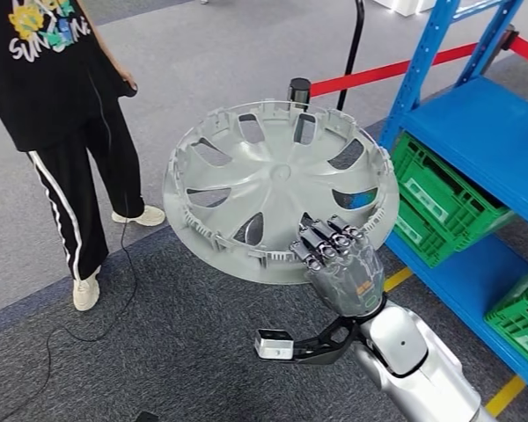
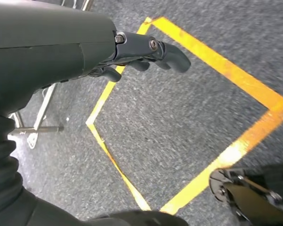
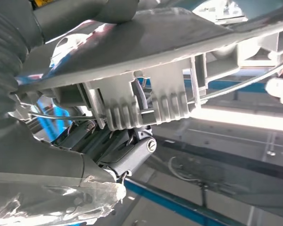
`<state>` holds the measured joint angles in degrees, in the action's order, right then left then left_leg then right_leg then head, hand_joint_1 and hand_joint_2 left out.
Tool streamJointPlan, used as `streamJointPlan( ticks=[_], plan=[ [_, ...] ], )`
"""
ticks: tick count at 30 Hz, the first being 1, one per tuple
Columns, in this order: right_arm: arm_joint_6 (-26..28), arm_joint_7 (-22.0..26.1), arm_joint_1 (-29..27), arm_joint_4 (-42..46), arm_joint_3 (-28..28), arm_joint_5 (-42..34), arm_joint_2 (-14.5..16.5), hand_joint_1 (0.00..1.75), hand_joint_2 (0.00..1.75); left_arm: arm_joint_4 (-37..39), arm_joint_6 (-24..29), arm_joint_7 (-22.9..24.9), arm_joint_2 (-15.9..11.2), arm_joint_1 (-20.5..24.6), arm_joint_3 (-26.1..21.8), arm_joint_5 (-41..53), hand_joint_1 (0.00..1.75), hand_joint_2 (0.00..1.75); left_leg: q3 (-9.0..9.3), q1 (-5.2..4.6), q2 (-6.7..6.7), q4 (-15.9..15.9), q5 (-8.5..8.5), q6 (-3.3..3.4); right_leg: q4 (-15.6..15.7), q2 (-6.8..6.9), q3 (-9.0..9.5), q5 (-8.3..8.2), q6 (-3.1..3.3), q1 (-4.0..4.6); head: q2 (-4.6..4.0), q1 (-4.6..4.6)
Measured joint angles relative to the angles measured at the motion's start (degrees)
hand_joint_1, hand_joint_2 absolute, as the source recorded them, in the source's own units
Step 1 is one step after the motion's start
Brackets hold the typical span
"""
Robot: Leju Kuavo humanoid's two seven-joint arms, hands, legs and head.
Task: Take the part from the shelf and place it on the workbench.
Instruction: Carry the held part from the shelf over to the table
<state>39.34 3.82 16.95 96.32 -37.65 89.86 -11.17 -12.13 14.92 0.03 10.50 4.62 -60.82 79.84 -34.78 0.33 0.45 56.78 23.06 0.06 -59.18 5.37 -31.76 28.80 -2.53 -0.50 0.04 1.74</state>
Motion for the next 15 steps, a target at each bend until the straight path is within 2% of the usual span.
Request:
streamJointPlan(
  ticks=[1, 2, 3, 4, 5, 6, 7, 9, 10, 11, 13, 14, 15],
  plan=[
    [0.0, -0.07, -0.04, 0.02, -0.03, -0.01, -0.01, 1.75, 1.75, 0.0, 0.02, 0.03, -0.02, -0.02, 0.0, 0.0, 0.0, 1.75, -0.02, 0.04, -0.59, -0.03, -0.14, 0.36, -2.55, -1.62, -1.18, 1.52, -0.13, -0.08, 0.0, -0.1],
    [0.01, -0.09, -0.09, 0.03, -0.04, -0.01, -0.02, 1.75, 1.75, 0.0, 0.03, 0.04, -0.03, 0.0, -0.01, 0.0, 0.0, 1.75, -0.08, 0.0, -1.17, -0.03, -0.21, 0.61, -6.29, -3.4, -2.84, 3.44, -0.16, -0.06, 0.0, -0.26],
    [0.01, -0.1, -0.15, 0.05, -0.07, -0.02, -0.03, 1.75, 1.75, 0.0, 0.04, 0.06, -0.03, 0.04, -0.01, 0.0, 0.0, 1.75, -0.15, -0.1, -1.86, -0.03, -0.27, 0.84, -10.58, -4.48, -4.93, 5.26, -0.05, 0.03, 0.0, -0.36],
    [0.01, -0.11, -0.21, 0.05, -0.09, -0.01, -0.04, 1.75, 1.75, 0.0, 0.04, 0.06, -0.03, 0.05, -0.01, 0.0, 0.0, 1.75, -0.2, -0.24, -2.63, -0.03, -0.31, 1.0, -14.02, -4.97, -6.77, 6.35, 0.14, 0.17, 0.0, -0.41],
    [0.01, -0.12, -0.26, 0.05, -0.11, -0.01, -0.04, 1.75, 1.75, 0.0, 0.04, 0.06, -0.03, 0.03, -0.01, 0.0, 0.0, 1.75, -0.23, -0.39, -3.48, -0.02, -0.35, 1.1, -15.64, -5.2, -7.83, 6.35, 0.43, 0.33, 0.0, -0.48],
    [0.01, -0.13, -0.3, 0.05, -0.14, -0.01, -0.04, 1.75, 1.75, 0.0, 0.04, 0.06, -0.03, -0.01, -0.01, 0.0, 0.0, 1.75, -0.23, -0.52, -4.36, -0.02, -0.41, 1.17, -14.96, -5.4, -7.81, 5.23, 0.82, 0.51, 0.0, -0.49],
    [0.0, -0.15, -0.32, 0.05, -0.16, -0.01, -0.04, 1.75, 1.75, 0.0, 0.04, 0.06, -0.03, -0.03, -0.01, 0.0, 0.0, 1.75, -0.22, -0.6, -5.24, -0.02, -0.47, 1.2, -11.92, -5.84, -6.61, 3.16, 1.28, 0.7, 0.0, -0.48],
    [0.01, -0.16, -0.31, 0.07, -0.16, -0.02, -0.04, 1.75, 1.75, 0.0, 0.04, 0.08, 0.08, -0.01, -0.01, 0.0, 0.0, 1.75, -0.29, -0.69, -6.81, 0.06, -0.61, 1.1, -3.67, -8.34, -2.94, -0.89, 2.03, 0.96, 0.0, -0.45],
    [0.01, -0.17, -0.24, 0.08, -0.17, -0.02, -0.04, 1.75, 1.75, 0.0, 0.03, 0.12, 0.16, 0.0, -0.01, 0.0, 0.0, 1.75, -0.45, -0.66, -7.5, 0.1, -0.73, 0.91, -0.76, -9.37, -1.53, -2.02, 2.14, 1.04, 0.0, -0.5],
    [0.02, -0.2, -0.18, 0.09, -0.18, -0.01, -0.04, 1.75, 1.75, 0.0, -0.01, 0.18, 0.24, -0.03, -0.01, 0.0, 0.0, 1.75, -0.67, -0.59, -8.07, 0.12, -0.87, 0.66, 0.68, -10.03, -0.82, -2.45, 2.13, 1.13, 0.0, -0.52],
    [0.01, -0.32, -0.07, 0.09, -0.2, 0.0, -0.04, 1.75, 1.75, 0.0, -0.09, 0.33, 0.31, -0.23, -0.01, 0.0, 0.0, 1.75, -1.06, -0.4, -9.14, -0.06, -1.25, 0.03, 1.21, -9.18, -0.47, -2.7, 2.11, 1.26, 0.0, -0.63],
    [0.01, -0.39, -0.07, 0.09, -0.21, -0.01, -0.04, 1.75, 1.75, 0.0, -0.11, 0.39, 0.3, -0.32, -0.01, 0.0, 0.0, 1.75, -1.25, -0.44, -8.61, 0.05, -1.16, -0.19, 1.51, -8.55, -0.34, -2.92, 2.27, 1.22, 0.0, -0.59],
    [0.0, -0.46, -0.07, 0.09, -0.22, -0.01, -0.04, 1.75, 1.75, 0.0, -0.11, 0.45, 0.29, -0.37, -0.01, 0.01, 0.0, 1.75, -1.7, -0.56, -7.24, 0.83, -0.51, -0.43, 1.85, -7.82, -0.19, -3.14, 2.48, 1.13, 0.0, -0.51]
  ],
)
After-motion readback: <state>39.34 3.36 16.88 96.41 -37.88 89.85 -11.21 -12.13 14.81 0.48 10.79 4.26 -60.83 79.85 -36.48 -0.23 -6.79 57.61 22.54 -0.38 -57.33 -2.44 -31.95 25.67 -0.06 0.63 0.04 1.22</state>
